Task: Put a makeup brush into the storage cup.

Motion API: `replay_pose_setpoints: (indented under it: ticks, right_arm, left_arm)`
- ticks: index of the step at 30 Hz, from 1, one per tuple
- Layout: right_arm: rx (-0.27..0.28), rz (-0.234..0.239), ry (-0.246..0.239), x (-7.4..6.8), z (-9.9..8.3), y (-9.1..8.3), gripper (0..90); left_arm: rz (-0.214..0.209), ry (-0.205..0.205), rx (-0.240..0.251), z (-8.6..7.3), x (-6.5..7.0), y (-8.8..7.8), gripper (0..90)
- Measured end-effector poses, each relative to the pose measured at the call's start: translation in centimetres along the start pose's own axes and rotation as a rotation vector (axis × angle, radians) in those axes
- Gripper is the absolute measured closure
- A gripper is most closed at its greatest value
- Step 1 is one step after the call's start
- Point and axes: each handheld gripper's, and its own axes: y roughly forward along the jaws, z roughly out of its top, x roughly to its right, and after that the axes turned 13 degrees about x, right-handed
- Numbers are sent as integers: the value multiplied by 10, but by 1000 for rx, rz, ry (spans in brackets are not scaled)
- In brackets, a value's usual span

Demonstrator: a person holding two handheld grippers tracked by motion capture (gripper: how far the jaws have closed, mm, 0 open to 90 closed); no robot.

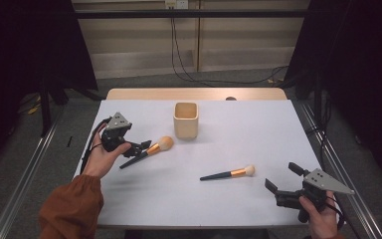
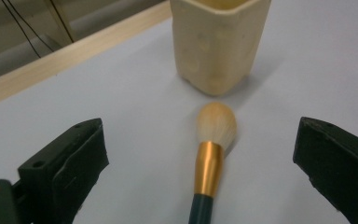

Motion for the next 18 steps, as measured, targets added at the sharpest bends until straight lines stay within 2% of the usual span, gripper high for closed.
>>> replay_pose_setpoints:
  ticks: [2,5,6,9,11,13,16,17,18]
  right_arm:
    - [0,-1,3,1,0,0,0]
    - [-3,0,4,0,0,0,0]
    - [-3,1,5,0,0,0,0]
    - [-3,2,5,0,0,0,0]
    - [-4,2,5,0,0,0,0]
    - [-5,1,5,0,-1,1,0]
    - [-8,5,4,0,-1,1,0]
    - [-9,5,7,0,-1,1,0]
    - [-11,6,7,0,-1,1,0]
  left_arm:
    - [-15,-5,-39,0,-1,4,37]
    - [-26,21,-135,0,-5,13,37]
    - [-26,21,-135,0,-5,13,40]
    - [-63,2,-192,3,-7,17,47]
    - [-62,1,-221,4,-8,19,46]
    - [-73,20,-264,7,-8,22,45]
    - [-85,19,-304,8,-8,26,52]
    - [-92,38,-348,8,-7,29,52]
    - [-92,42,-369,8,-6,31,51]
